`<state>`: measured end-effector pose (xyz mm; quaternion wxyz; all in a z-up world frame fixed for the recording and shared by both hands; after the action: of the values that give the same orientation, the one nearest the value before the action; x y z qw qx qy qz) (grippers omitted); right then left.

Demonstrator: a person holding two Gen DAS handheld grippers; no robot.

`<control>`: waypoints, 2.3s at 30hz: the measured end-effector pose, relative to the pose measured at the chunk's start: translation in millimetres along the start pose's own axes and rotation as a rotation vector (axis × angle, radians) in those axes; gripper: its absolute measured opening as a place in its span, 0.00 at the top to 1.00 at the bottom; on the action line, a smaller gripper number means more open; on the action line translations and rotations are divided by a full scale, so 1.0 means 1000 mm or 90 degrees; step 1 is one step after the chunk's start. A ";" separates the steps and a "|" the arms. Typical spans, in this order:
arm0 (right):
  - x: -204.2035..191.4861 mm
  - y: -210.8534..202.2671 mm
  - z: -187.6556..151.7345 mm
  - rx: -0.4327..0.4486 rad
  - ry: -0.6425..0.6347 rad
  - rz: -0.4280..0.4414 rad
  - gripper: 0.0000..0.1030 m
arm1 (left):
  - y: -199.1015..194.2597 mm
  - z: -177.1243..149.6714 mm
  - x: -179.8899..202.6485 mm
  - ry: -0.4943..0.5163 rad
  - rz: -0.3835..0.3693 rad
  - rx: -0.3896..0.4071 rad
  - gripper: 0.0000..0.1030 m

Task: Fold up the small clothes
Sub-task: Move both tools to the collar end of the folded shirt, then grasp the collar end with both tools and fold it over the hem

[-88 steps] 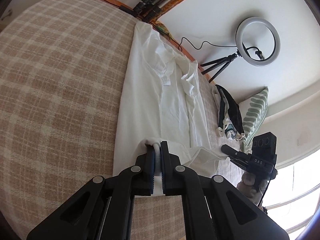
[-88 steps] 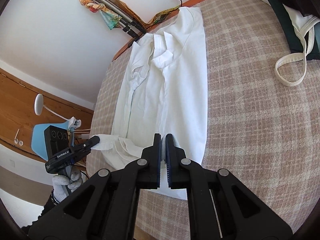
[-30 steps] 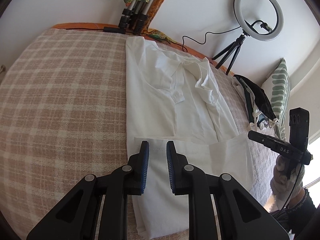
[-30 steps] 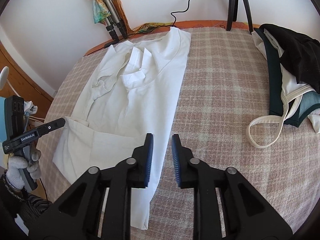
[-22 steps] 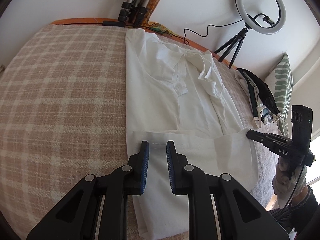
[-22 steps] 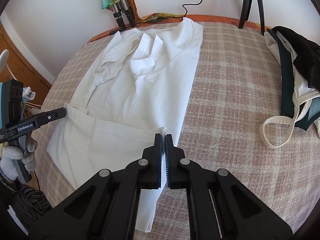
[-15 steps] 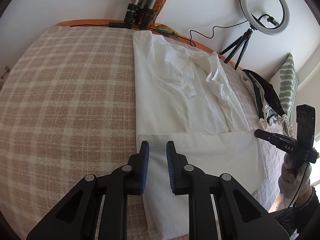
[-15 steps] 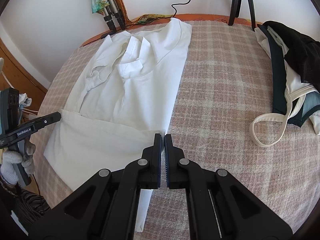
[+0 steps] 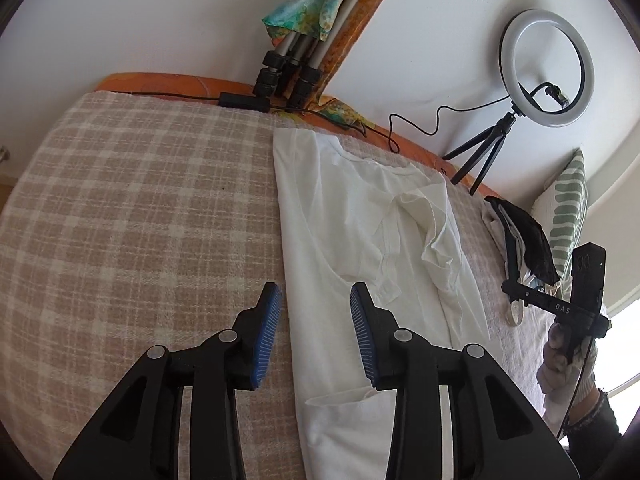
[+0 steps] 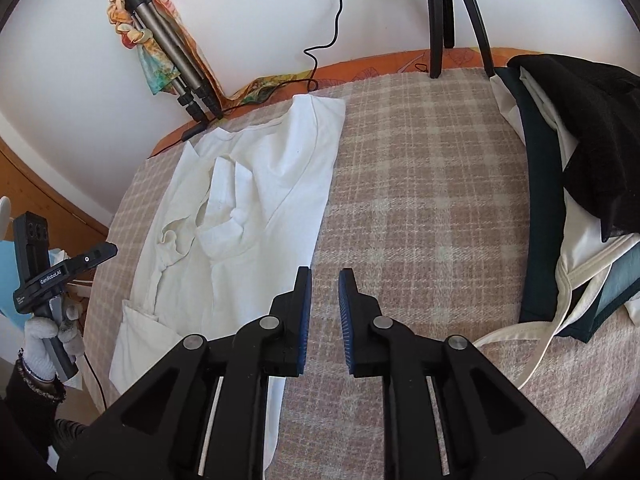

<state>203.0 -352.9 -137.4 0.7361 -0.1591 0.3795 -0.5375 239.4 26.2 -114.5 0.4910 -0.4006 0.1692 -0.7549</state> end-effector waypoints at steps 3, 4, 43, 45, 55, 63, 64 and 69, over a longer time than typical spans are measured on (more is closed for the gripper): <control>0.005 0.016 0.020 0.002 0.000 0.001 0.86 | 0.015 0.017 -0.007 0.006 0.007 0.002 0.66; 0.005 0.020 0.027 0.009 -0.007 -0.004 0.86 | 0.019 0.023 -0.009 0.009 0.009 0.004 0.66; 0.044 0.122 0.121 0.034 0.038 0.084 0.60 | 0.111 0.109 -0.051 -0.033 -0.051 0.030 0.58; 0.051 0.110 0.121 0.052 0.059 0.118 0.60 | 0.102 0.111 -0.061 -0.047 -0.045 0.042 0.58; 0.044 0.127 0.115 0.015 0.040 0.105 0.60 | 0.133 0.105 -0.039 0.018 -0.068 -0.009 0.58; 0.007 0.147 0.119 0.001 -0.048 0.092 0.62 | 0.147 0.108 -0.010 0.093 -0.047 -0.007 0.61; 0.004 0.149 0.119 0.001 -0.054 0.090 0.71 | 0.147 0.107 -0.008 0.101 -0.044 -0.008 0.70; -0.003 0.151 0.118 -0.009 -0.057 0.101 0.91 | 0.148 0.106 -0.009 0.088 -0.065 -0.007 0.94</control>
<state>390.3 -314.7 -154.9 0.7912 -0.1580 0.3613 -0.4673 412.2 -19.9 -148.7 0.4366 -0.3584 0.1861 -0.8039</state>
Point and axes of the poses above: each gripper's, at about its wrist camera, not at the fingertips, and y roughly the way its jaws point, x to its right, z to its top, the point moved 1 cm from there along y, roughly the way its jaws point, and after that the axes turned 9 degrees about x, right-handed, at the moved point
